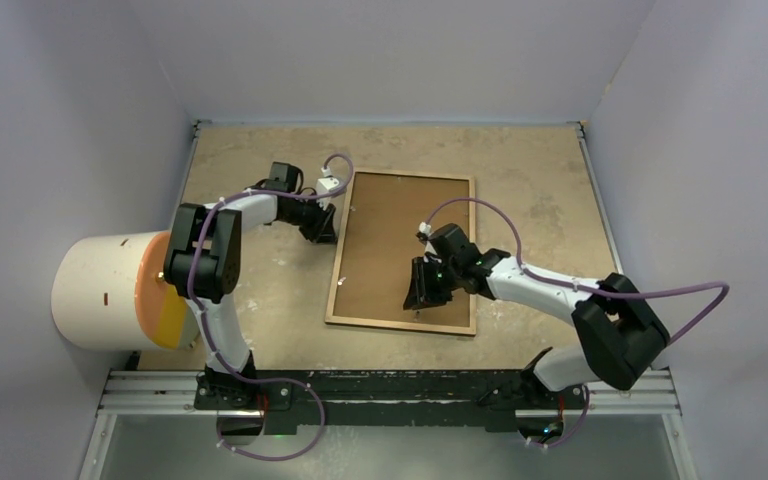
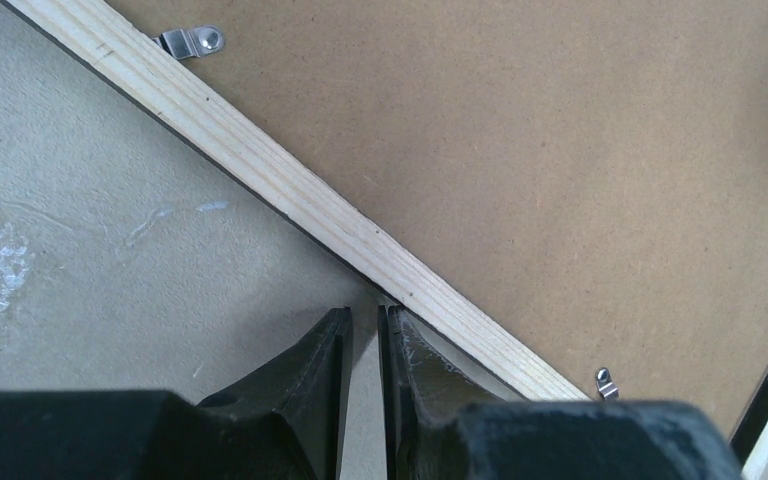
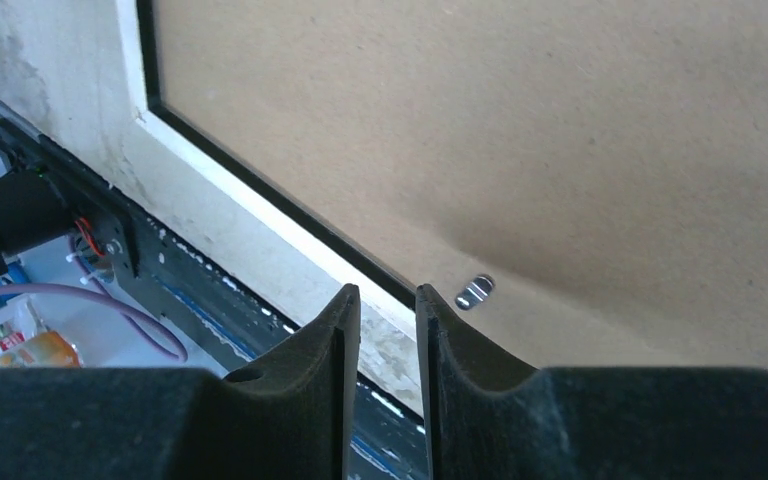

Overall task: Put the photo into the frame
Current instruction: Install the photo frame at the center of the board.

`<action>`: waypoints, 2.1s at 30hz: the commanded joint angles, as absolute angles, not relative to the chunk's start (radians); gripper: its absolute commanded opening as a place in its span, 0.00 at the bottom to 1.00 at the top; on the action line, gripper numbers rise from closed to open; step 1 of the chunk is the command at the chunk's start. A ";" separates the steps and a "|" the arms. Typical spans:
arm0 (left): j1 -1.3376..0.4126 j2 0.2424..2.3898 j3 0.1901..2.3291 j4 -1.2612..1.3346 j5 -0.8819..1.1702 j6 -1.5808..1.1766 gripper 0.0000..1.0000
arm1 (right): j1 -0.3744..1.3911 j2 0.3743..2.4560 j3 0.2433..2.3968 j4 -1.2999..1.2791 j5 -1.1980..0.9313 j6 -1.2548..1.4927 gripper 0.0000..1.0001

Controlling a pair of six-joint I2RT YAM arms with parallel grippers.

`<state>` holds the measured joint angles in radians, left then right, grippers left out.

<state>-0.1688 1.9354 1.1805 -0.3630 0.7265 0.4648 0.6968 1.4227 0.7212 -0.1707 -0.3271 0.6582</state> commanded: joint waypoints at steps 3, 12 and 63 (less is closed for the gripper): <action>-0.179 1.905 1.173 -0.393 0.716 0.490 0.20 | 0.723 1.450 0.776 -0.164 -0.326 0.625 0.29; -0.179 1.897 1.169 -0.394 0.713 0.497 0.20 | 0.725 1.491 0.737 -0.162 -0.290 0.618 0.27; -0.183 1.877 1.162 -0.398 0.725 0.503 0.20 | 0.726 1.460 0.658 -0.213 -0.364 0.625 0.29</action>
<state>-0.1738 1.9259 1.1790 -0.3893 0.7124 0.4759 0.7177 1.4349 0.6529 -0.1524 -0.3447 0.6304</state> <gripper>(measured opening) 0.198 0.283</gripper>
